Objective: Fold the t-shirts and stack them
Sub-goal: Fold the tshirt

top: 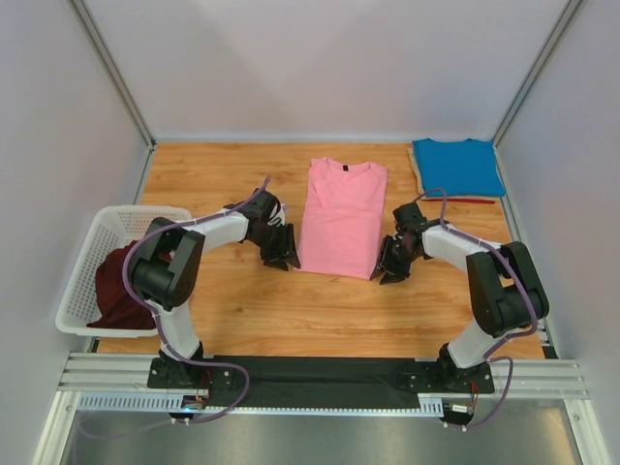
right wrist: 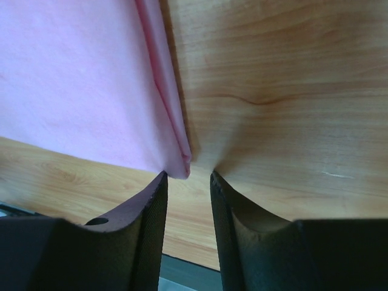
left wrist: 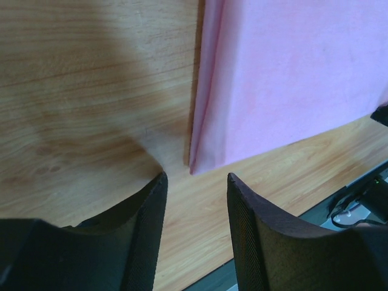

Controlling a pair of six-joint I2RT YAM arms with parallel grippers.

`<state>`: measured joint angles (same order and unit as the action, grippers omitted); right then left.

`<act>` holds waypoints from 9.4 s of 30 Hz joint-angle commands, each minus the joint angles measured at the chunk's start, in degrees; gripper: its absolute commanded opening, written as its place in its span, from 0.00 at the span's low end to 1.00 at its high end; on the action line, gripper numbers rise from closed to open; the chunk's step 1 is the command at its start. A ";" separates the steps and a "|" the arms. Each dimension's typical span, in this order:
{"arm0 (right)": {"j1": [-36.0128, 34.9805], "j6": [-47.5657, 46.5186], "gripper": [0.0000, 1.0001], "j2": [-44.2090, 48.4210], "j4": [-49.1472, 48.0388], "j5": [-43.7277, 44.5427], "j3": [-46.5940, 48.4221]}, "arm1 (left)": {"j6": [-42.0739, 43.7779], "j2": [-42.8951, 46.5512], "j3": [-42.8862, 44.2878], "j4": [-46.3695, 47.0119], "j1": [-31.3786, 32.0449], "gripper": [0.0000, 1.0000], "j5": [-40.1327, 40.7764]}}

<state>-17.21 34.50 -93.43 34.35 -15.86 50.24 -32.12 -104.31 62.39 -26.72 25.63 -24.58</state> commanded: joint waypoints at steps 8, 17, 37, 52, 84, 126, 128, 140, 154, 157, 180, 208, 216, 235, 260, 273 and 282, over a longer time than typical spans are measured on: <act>-0.28 1.45 0.24 -3.25 -7.10 0.83 -2.69 | 0.74 -3.44 -1.92 4.31 -0.23 0.34 -1.09; -0.45 -0.31 0.00 -0.45 -5.17 3.90 -4.44 | -2.77 2.97 -9.82 9.48 -0.23 0.00 -4.77; -8.54 3.12 0.00 21.70 4.14 9.78 -14.73 | -12.97 27.91 -32.59 15.56 2.58 0.00 -5.58; -9.33 3.47 0.00 31.64 11.96 10.84 -11.32 | -17.71 41.03 -33.48 8.80 7.07 0.00 -1.35; -3.71 -7.60 0.00 0.19 24.88 18.76 41.07 | -7.70 18.91 11.60 -8.70 -3.91 0.00 4.11; 3.41 -10.16 0.20 -42.45 13.29 11.66 79.31 | -2.86 -31.21 57.84 -5.01 -16.74 0.21 -8.02; 3.85 -10.68 0.30 -41.93 14.68 10.68 80.19 | -2.60 -30.26 57.93 -5.36 -17.80 0.23 -8.91; 3.94 -19.19 0.40 -27.51 10.74 4.26 57.61 | 0.92 -18.82 38.69 2.54 -14.38 0.26 -15.12; 7.54 -21.23 0.53 -36.90 5.56 -2.50 59.53 | -3.65 -36.21 54.40 6.33 -13.59 0.27 -17.52; 8.60 -21.32 0.53 -40.76 5.03 -5.75 62.42 | -3.91 -40.61 61.16 6.59 -13.85 0.28 -18.75; 13.96 -12.88 0.48 -43.69 3.78 -11.65 69.20 | -10.69 -34.57 58.38 12.84 -19.73 0.40 -22.44; 10.00 -15.78 0.21 -30.94 -1.83 -26.07 35.02 | 3.46 -17.76 20.75 8.27 -6.64 0.39 -12.88; 9.04 -15.34 0.18 -26.64 0.45 -26.59 37.12 | 3.29 -15.67 23.65 4.93 -6.64 0.40 -12.95; 0.51 -1.27 0.00 -30.40 -16.16 -36.53 33.44 | -1.63 -8.81 21.29 -0.97 -9.54 0.42 -6.36; 2.97 -8.13 0.00 -27.77 -6.75 -34.06 34.93 | -6.20 -12.40 24.45 10.72 -3.13 0.42 -15.50; 7.54 -11.64 0.00 -31.38 -4.74 -30.55 32.99 | -2.86 -19.62 23.13 5.27 -3.13 0.41 -6.54; 7.81 -12.88 0.05 -23.30 0.45 -21.25 34.30 | -1.19 -14.25 27.95 0.53 -3.22 0.42 -5.31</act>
<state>-9.69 23.49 -121.97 32.47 -42.76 83.24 -36.01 -123.04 86.94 -22.63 22.55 -32.77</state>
